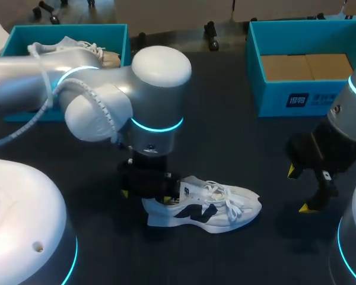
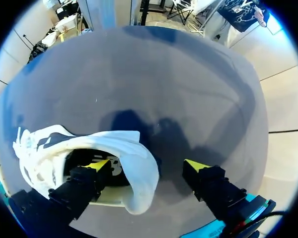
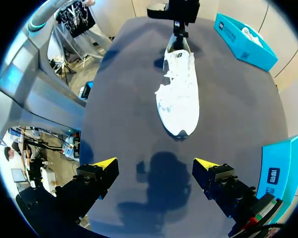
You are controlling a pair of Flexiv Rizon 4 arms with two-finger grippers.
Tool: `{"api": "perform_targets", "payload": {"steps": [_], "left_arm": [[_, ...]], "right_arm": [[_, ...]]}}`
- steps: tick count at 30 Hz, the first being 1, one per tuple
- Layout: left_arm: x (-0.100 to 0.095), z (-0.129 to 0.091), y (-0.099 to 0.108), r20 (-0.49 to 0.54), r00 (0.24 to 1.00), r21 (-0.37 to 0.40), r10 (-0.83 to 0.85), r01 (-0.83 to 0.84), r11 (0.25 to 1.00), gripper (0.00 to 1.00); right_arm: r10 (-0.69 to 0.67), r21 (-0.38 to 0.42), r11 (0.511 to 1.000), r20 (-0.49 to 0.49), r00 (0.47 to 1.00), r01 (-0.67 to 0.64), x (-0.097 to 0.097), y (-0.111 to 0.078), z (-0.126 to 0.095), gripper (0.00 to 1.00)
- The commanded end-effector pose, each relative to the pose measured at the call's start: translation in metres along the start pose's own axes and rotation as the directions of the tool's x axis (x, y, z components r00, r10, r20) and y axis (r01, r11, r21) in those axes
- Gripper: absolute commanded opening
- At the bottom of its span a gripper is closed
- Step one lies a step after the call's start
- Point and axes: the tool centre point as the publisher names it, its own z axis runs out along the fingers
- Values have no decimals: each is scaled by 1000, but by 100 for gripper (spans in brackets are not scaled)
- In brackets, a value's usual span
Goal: Take the shoe out of the shoebox, open the shoe tongue, remove and reinsert the insole, then place the shoe into the shoebox
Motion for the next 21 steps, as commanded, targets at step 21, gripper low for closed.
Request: {"api": "perform_targets", "payload": {"steps": [21], "left_arm": [[109,-79,-24,314,911,185,-267,218,958,100]], "right_arm": [[0,1,1000,0,1000,0,0,0,1,100]]}}
